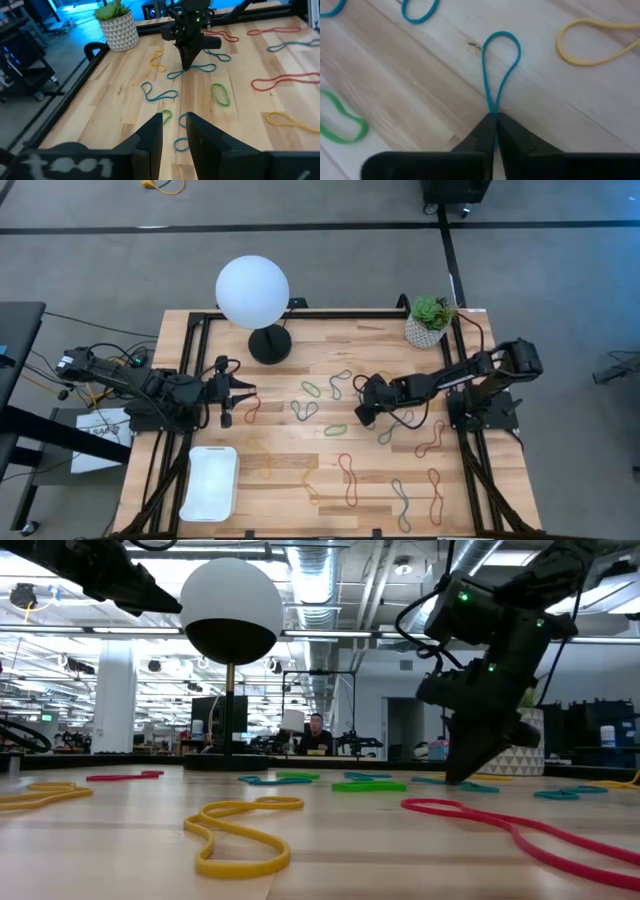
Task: Pick and place items into bin
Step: Put the blue rubber band into the white bin
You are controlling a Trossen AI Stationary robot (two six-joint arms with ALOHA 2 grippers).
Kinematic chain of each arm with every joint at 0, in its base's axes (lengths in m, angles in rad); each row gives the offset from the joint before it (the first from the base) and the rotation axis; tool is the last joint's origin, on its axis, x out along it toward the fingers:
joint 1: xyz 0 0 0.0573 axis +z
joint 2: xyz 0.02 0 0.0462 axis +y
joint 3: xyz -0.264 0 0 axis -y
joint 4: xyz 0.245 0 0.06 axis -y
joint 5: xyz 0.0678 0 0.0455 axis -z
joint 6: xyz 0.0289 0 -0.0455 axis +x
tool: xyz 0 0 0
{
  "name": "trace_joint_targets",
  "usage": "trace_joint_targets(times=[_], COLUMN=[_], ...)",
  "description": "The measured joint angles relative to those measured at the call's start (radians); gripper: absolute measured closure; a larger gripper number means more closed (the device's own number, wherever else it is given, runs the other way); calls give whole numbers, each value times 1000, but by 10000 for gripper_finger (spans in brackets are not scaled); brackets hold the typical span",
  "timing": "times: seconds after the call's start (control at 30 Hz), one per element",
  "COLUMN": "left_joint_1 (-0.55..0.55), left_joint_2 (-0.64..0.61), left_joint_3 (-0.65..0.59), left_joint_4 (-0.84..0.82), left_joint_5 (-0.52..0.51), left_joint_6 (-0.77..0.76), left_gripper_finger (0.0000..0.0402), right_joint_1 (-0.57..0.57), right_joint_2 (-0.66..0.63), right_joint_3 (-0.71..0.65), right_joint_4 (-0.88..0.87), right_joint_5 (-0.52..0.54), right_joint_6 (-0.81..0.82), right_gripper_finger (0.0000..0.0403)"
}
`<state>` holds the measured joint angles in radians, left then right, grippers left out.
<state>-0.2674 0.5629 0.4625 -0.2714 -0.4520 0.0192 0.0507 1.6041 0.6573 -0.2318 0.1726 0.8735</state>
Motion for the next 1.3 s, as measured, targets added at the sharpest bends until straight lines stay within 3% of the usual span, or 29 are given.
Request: trace_joint_targets(times=[0.23, 0.53, 0.7, 0.83, 1.1, 1.3], left_joint_1=[0, 0, 0, 0, 0, 0], left_joint_2=[0, 0, 19, 59, 143, 262], left_joint_3=[0, 0, -1, -1, -1, -1], left_joint_4=[-7, 20, 156, 294, 297, 335], left_joint_5=[0, 0, -56, -124, -156, -18], left_joint_6=[-59, -157, -97, -35, 1, -21], left_gripper_finger=[324, 324, 324, 324, 324, 324], right_joint_1=[19, 53, 68, 67, 98, 131], right_joint_2=[-13, -18, -18, -17, -17, -17], right_joint_3=[-6, -3, -2, -2, -2, -2], right_joint_4=[116, 619, 801, 840, 815, 816], right_joint_5=[-20, -108, -107, -105, -93, -93], right_joint_6=[-36, -249, -374, -385, -394, -422], right_gripper_finger=[400, 401, 402, 402, 402, 402])
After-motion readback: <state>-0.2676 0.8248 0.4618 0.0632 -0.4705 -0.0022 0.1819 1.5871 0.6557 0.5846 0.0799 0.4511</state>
